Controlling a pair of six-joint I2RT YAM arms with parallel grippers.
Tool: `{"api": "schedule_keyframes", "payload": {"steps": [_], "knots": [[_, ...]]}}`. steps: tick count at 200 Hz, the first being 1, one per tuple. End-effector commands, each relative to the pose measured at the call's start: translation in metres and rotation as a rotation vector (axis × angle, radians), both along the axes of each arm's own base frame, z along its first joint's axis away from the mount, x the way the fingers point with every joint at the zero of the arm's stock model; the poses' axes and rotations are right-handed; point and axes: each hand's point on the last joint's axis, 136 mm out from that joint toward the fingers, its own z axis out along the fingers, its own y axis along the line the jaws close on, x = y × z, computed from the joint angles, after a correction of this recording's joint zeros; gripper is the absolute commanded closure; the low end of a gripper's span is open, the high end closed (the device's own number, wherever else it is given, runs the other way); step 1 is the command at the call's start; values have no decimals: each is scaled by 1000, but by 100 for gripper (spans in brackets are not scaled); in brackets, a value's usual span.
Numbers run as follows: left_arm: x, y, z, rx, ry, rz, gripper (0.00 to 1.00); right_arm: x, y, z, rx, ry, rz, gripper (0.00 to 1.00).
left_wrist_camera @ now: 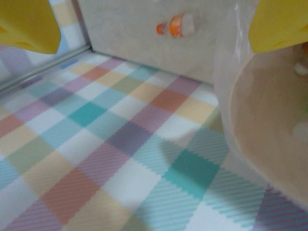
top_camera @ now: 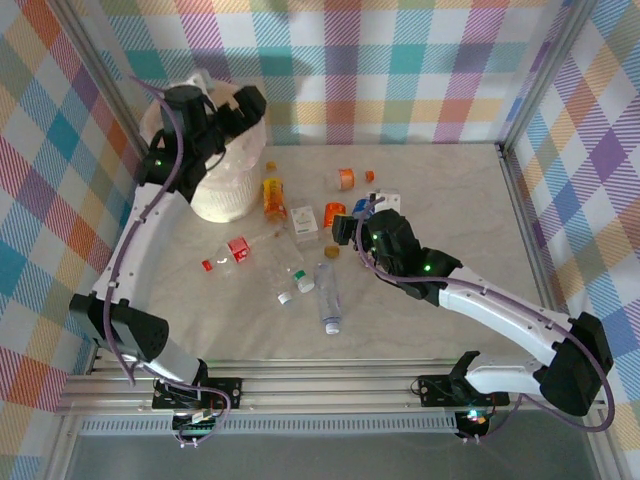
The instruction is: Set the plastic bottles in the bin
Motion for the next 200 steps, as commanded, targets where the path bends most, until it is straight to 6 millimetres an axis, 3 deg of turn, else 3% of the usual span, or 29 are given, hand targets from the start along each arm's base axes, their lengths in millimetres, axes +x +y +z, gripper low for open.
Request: {"api": "schedule_keyframes", "payload": {"steps": [1, 47, 65, 77, 110, 163, 200], "knots": [[-30, -15, -48, 116, 107, -33, 0, 5, -6, 1, 30, 6, -72, 0], [-80, -26, -133, 62, 316, -19, 0, 0, 1, -13, -51, -22, 25, 0], [-98, -19, -162, 79, 402, 34, 0, -10, 17, -21, -133, -39, 180, 0], [-111, -13, -182, 94, 453, 60, 0, -12, 16, -23, -132, -27, 183, 0], [-139, 13, -220, 132, 562, 158, 0, -20, 23, -25, -111, -14, 243, 0], [-168, 17, -272, 110, 723, 178, 0, -35, 36, -35, -124, 25, 371, 0], [-175, 13, -306, 120, 807, 165, 0, -39, 33, -43, -145, 63, 373, 0]]}}
